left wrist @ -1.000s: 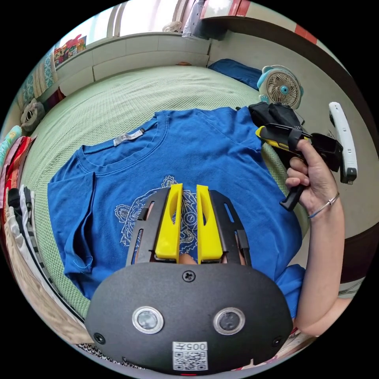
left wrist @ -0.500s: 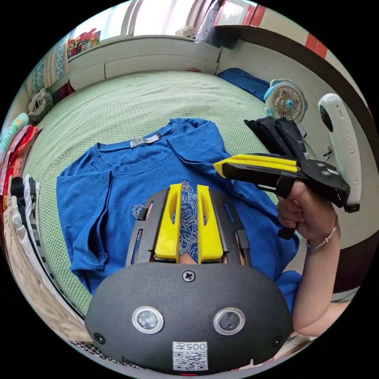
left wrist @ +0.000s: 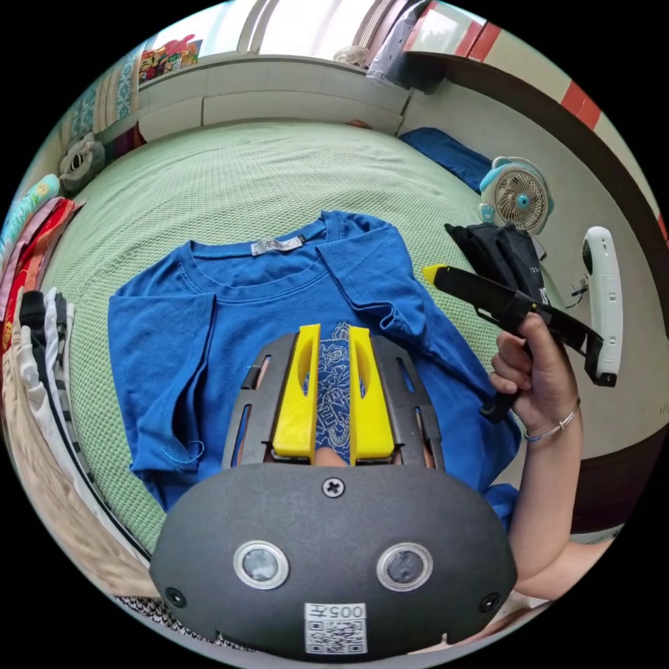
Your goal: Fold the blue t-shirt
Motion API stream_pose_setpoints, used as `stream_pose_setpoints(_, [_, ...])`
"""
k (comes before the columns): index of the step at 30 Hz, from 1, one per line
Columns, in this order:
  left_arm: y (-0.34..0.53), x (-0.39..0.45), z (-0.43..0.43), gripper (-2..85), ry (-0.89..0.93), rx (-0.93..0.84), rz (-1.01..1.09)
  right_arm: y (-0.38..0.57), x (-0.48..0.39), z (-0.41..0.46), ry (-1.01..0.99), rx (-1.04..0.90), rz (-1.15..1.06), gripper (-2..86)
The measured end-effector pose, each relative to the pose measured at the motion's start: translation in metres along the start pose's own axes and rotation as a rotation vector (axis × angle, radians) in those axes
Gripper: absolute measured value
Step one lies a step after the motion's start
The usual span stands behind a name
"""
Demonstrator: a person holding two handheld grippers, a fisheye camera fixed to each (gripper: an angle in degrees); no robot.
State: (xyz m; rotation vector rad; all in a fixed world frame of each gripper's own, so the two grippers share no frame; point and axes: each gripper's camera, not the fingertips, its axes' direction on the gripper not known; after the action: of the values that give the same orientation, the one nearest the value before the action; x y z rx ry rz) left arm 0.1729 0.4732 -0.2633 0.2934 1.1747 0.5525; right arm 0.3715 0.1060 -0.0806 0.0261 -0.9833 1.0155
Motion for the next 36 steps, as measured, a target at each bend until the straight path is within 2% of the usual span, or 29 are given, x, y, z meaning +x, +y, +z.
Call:
stream_pose_setpoints(7, [-0.006,-0.01,-0.016,7.8,0.002,0.014,0.013,-0.004,0.002,0.007,-0.013,0.009,0.03,9.2])
stream_pose_setpoints(12, [-0.01,-0.016,-0.019,7.8,0.024,0.009,0.026,-0.016,0.013,0.009,-0.106,-0.011,0.093,9.3])
stream_pose_setpoints(15, [-0.011,-0.023,-0.02,7.8,0.018,0.0,0.027,-0.033,-0.002,0.002,-0.014,-0.003,0.028,9.4])
stream_pose_setpoints(21, [-0.013,-0.062,-0.038,7.7,0.008,0.019,-0.072,-0.057,-0.079,0.019,-0.054,-0.072,-0.259,9.1])
stream_pose_setpoints(23, [-0.012,-0.073,-0.041,7.5,0.021,0.023,-0.104,-0.057,-0.111,0.048,-0.029,-0.141,-0.363,8.8])
stream_pose_setpoints(29, [-0.014,-0.085,-0.052,7.4,0.04,0.022,-0.115,-0.058,-0.132,0.094,0.098,-0.21,-0.366,2.7])
stream_pose_setpoints(36, [-0.014,-0.097,-0.065,7.1,0.06,0.031,-0.137,-0.049,-0.153,0.055,-0.052,-0.149,-0.456,1.1])
